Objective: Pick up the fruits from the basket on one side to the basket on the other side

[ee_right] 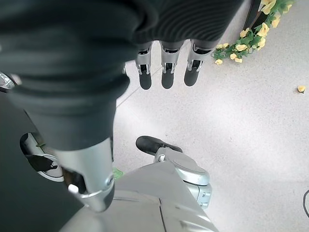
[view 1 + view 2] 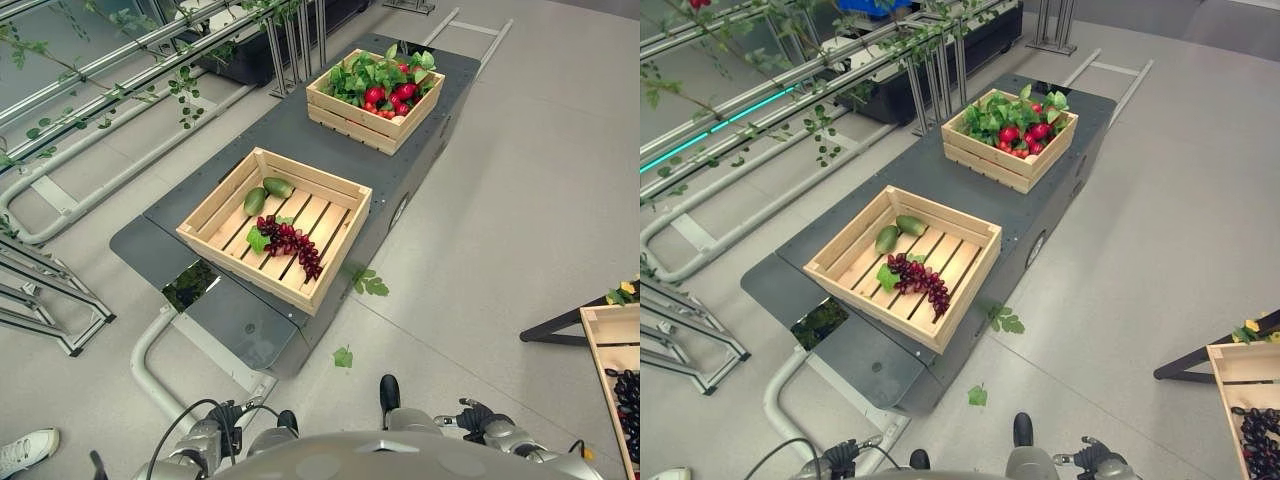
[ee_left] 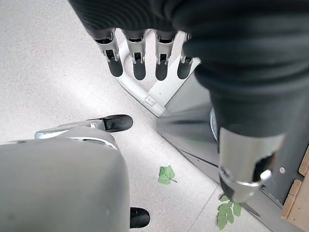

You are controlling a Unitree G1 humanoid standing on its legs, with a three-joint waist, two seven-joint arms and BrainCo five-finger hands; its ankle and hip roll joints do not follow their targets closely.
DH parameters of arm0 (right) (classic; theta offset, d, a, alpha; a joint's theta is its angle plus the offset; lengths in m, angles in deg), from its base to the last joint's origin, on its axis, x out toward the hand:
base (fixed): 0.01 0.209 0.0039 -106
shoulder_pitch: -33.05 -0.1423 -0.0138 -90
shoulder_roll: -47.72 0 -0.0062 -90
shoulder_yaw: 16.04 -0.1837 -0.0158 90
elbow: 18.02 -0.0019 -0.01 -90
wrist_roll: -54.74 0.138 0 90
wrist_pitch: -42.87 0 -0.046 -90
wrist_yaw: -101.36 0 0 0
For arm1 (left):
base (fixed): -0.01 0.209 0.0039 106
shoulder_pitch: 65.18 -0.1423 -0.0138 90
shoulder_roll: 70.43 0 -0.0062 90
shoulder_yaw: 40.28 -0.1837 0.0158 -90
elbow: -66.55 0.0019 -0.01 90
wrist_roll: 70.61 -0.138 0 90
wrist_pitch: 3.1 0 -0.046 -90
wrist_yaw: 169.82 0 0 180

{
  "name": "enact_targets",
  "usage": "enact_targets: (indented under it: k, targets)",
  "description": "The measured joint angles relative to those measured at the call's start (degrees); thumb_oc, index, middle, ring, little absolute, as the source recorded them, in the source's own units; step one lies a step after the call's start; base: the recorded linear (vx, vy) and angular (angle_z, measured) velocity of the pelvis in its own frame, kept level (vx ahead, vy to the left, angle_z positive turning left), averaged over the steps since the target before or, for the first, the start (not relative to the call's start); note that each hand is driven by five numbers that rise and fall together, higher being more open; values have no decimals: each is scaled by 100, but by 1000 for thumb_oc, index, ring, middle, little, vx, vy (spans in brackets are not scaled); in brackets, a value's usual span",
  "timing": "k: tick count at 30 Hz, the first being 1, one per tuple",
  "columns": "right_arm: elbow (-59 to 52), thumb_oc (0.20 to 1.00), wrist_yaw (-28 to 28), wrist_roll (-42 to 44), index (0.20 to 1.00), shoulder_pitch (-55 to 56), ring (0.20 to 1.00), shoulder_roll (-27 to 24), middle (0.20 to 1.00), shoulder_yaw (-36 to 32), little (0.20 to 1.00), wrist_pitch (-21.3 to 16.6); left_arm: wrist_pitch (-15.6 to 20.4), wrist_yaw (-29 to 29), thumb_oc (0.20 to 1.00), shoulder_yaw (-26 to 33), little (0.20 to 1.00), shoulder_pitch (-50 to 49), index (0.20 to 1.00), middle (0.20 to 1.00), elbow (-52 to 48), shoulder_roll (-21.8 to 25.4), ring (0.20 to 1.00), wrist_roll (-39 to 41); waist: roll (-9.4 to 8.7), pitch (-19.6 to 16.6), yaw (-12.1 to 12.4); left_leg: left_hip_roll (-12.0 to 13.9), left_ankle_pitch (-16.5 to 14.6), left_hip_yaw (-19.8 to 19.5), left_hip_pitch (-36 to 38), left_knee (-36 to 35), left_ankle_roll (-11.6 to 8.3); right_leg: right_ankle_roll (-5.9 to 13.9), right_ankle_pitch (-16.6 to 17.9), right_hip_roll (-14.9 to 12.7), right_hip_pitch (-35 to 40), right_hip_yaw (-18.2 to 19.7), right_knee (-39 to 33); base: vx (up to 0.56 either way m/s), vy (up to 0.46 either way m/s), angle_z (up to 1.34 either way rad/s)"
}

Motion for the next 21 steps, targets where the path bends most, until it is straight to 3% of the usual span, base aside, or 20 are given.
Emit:
enact_targets:
  k: [9,10,11,13,21]
  targets:
    - [-2,1000,-3,37,1000,1,1000,-1,1000,0,1000,-6,3,1,1000,21,1000,-25,1000,1000,-56,-28,1000,70,6,0,6,2,-1,-51,4,0,0,-11,-7,4,34,-44,-1,33,2,3]
    - [64,1000,-3,36,1000,5,1000,-7,1000,43,1000,1,-228,-82,1000,-75,1000,257,1000,1000,-40,-46,1000,160,0,0,-19,-32,-4,-63,-7,34,-14,-2,-13,2,34,-36,1,11,22,8]
    - [108,1000,-7,37,1000,-116,1000,4,1000,130,1000,69,-220,-154,1000,-292,1000,374,1000,1000,-305,-112,1000,317,25,-7,110,-4,19,-97,-6,-7,0,9,-13,-19,46,-75,1,0,0,0]
    - [-85,1000,-5,35,1000,-75,1000,-39,1000,125,1000,26,2,-92,1000,-291,1000,137,1000,1000,-1289,-216,1000,453,51,-15,104,-6,8,-77,5,-26,-15,13,-11,-19,66,-42,1,-23,20,-5]
    - [107,1000,0,33,1000,-81,1000,-170,1000,118,1000,55,-143,0,1000,174,1000,82,1000,1000,159,-136,1000,240,100,-40,135,31,0,-120,-8,1,-29,-33,-25,44,31,-55,-1,28,-4,0]
